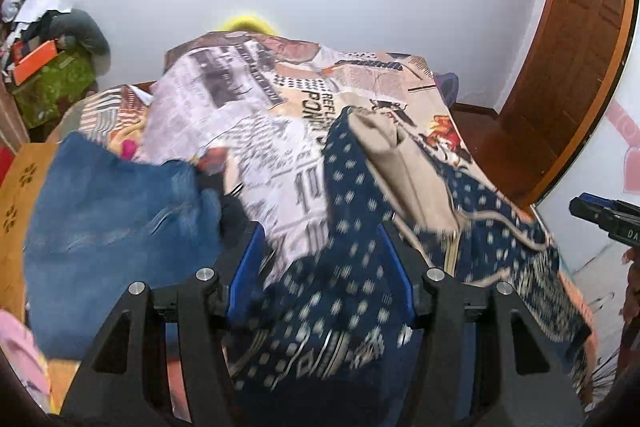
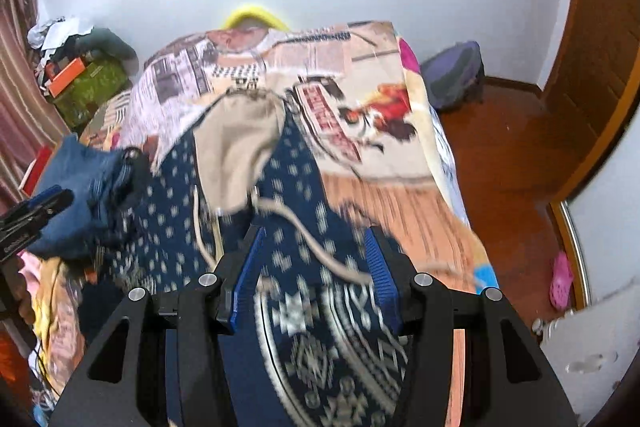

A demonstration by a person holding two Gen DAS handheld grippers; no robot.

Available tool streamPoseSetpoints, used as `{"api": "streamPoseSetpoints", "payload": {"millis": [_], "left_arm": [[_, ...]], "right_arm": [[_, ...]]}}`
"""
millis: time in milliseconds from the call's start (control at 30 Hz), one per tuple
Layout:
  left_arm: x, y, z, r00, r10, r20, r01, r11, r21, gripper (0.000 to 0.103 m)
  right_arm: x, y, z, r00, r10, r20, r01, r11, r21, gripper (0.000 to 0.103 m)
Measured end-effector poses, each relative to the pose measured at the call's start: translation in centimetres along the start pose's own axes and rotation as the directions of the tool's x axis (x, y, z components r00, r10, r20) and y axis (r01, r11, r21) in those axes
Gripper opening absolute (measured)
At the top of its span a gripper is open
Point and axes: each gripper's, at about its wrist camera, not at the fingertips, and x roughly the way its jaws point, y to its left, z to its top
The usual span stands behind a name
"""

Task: Fold large clothes
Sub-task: 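Lift the hem with both tools and fold it toward the beige hood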

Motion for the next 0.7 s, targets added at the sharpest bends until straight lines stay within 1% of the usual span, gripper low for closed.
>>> {"api": "streamPoseSetpoints", "payload": {"millis": [100,233,300,367,433,533,600,633,700], "left_arm": [[2.7,-0.5,1.6,0.999,-0.017,-0.028,0.017,1.000,-0.006,0.057],[7.4,-1.3,3.3,0.996,0.003,-0.092,-0.003,1.000,0.001,0.057],[9.1,-1.4,3.8,0.993,-0.010,-0.116,0.010,1.000,-0.004,0.057],[11.3,-1.6,4.2,0.989,-0.004,-0.145,0.003,1.000,-0.011,0.057],[13.2,-1.7,4.5,0.985,-0.020,-0.171,0.015,0.999,-0.030,0.057],[15.5,-1.7,4.7,0.980,-0.038,-0.196,0.029,0.998,-0.050,0.057],[17.4,-1.7,4.6,0.976,-0.022,-0.217,0.011,0.999,-0.053,0.057],[17.8,-1.6,4.6,0.976,-0.029,-0.218,0.017,0.998,-0.059,0.057],[18.3,-1.2,4.6,0.977,-0.076,-0.200,0.057,0.993,-0.101,0.058]], "right_arm": [[1.9,0.5,1.9,1.000,0.024,-0.007,-0.024,1.000,0.007,0.048],[5.2,1.6,4.0,1.000,-0.010,-0.028,0.010,1.000,-0.010,0.048],[6.9,2.0,4.7,0.998,-0.024,-0.052,0.023,0.999,-0.027,0.048],[9.0,2.5,5.3,0.996,-0.033,-0.080,0.030,0.999,-0.039,0.048],[11.1,2.7,5.8,0.993,-0.034,-0.114,0.029,0.999,-0.041,0.048],[14.5,2.6,6.4,0.984,-0.041,-0.172,0.038,0.999,-0.019,0.048],[17.1,2.2,6.5,0.971,-0.053,-0.234,0.054,0.999,-0.001,0.048],[18.3,1.7,6.5,0.963,-0.044,-0.266,0.053,0.998,0.026,0.048],[19.9,0.6,6.6,0.956,0.006,-0.292,0.025,0.994,0.102,0.048]]}}
